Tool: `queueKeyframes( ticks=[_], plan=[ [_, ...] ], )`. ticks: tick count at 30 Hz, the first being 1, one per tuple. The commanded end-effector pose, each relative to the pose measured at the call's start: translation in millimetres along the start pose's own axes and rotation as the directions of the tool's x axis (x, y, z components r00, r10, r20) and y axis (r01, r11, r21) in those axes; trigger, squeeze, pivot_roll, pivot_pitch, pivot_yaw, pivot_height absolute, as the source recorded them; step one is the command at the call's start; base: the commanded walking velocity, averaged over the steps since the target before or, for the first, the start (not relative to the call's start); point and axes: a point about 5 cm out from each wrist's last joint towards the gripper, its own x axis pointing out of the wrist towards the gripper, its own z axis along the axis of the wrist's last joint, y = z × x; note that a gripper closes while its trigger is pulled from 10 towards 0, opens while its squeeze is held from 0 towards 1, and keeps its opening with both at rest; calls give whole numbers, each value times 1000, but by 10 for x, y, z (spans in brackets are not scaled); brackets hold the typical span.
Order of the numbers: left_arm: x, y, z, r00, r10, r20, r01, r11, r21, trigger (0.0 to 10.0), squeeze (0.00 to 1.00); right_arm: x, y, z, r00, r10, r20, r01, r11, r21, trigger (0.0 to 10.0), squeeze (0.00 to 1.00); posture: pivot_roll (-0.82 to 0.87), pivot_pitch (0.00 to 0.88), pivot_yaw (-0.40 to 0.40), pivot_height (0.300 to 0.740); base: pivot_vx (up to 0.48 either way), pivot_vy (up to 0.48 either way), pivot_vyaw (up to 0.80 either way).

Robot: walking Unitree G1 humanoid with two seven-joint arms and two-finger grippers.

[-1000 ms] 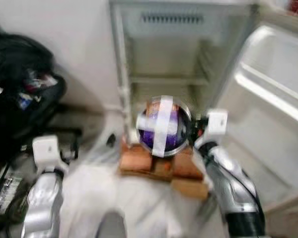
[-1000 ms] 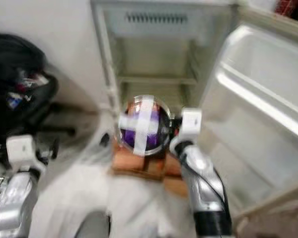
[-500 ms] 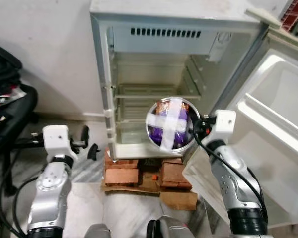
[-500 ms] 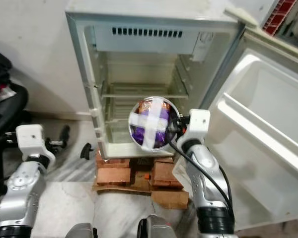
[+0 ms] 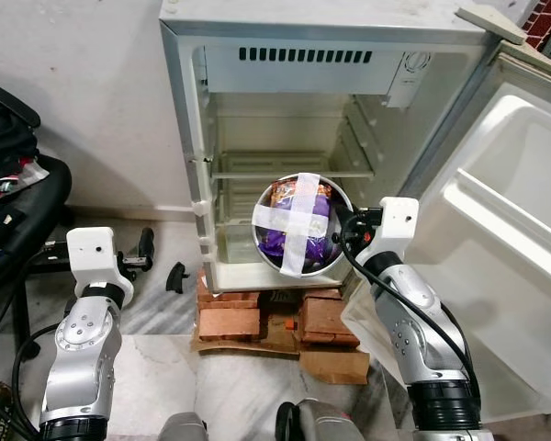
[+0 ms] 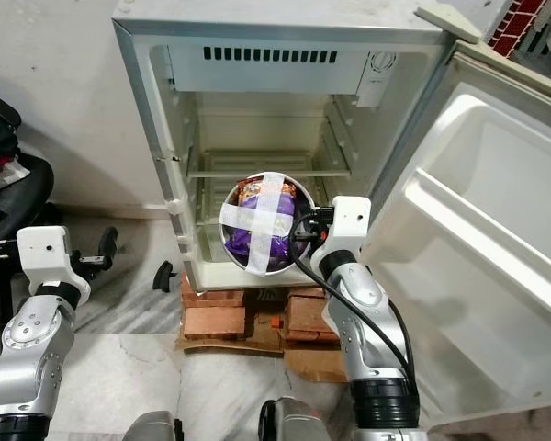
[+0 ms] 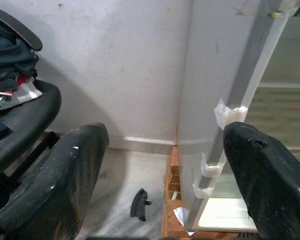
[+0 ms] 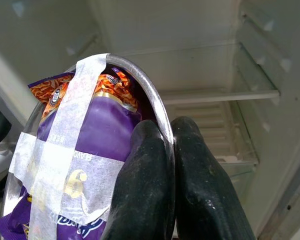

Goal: Restocking fridge

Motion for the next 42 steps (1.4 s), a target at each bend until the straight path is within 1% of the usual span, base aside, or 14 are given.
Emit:
queueKeyframes(
  ticks=[1, 5, 12, 15, 17, 25, 27, 28, 31, 37, 42],
  plan=[
    [-26, 0, -6, 1000, -16, 3, 16, 1000, 9, 10000, 0, -14, -29, 29, 999, -21, 25, 21, 1000, 3, 10000, 0, -2, 105, -44, 740, 319, 360, 0],
    [-87, -56, -61, 999, -35, -16, 35, 999, -6, 10000, 0, -20, -55, 11, 999, -36, 19, 36, 999, 9, 10000, 0, 1, 102, -49, 740, 326, 352, 0],
    [-66, -107, -42, 999, -53, -3, 53, 999, 5, 10000, 0, 21, -51, 16, 999, -43, 17, 43, 999, 6, 10000, 0, 1, 105, -58, 740, 328, 351, 0],
    [-65, -115, -39, 998, -59, 2, 59, 998, 5, 10000, 0, 43, -69, 32, 998, -63, 24, 63, 998, -3, 10000, 0, 2, 107, -58, 740, 378, 295, 0],
    [-74, -114, -47, 998, -60, -4, 60, 998, 8, 10000, 0, 48, -103, 53, 995, -95, 37, 95, 995, -10, 10000, 0, 4, 107, -61, 740, 396, 0, 0],
    [-83, -113, -64, 998, -64, -16, 64, 998, 13, 10000, 0, 24, -237, 112, 979, -187, 79, 188, 982, -11, 10000, 0, 3, 109, -58, 740, 0, 0, 0],
    [-80, -121, -62, 997, -70, -14, 70, 997, 17, 10000, 0, 26, -246, 116, 978, -194, 81, 197, 980, -25, 10000, 0, 2, 109, -57, 740, 0, 0, 0],
    [-77, -127, -60, 997, -72, -13, 73, 997, 18, 10000, 0, 29, -256, 114, 975, -207, 84, 209, 978, -7, 10000, 0, 3, 109, -57, 740, 0, 0, 0],
    [-71, -140, -54, 997, -77, -12, 77, 997, 19, 10000, 0, 35, -277, 118, 970, -227, 84, 229, 973, -13, 10000, 0, 3, 109, -55, 740, 0, 0, 0],
    [-75, -135, -52, 997, -78, -14, 79, 997, 23, 10000, 0, 39, -288, 111, 968, -237, 87, 239, 971, -8, 10000, 0, 7, 113, -57, 740, 0, 0, -658],
    [-80, -131, -45, 996, -84, -11, 84, 996, 30, 10000, 0, 73, -288, 98, 967, -239, 82, 241, 971, -6, 10000, 0, 18, 117, -60, 740, 0, 0, 0]
  ],
)
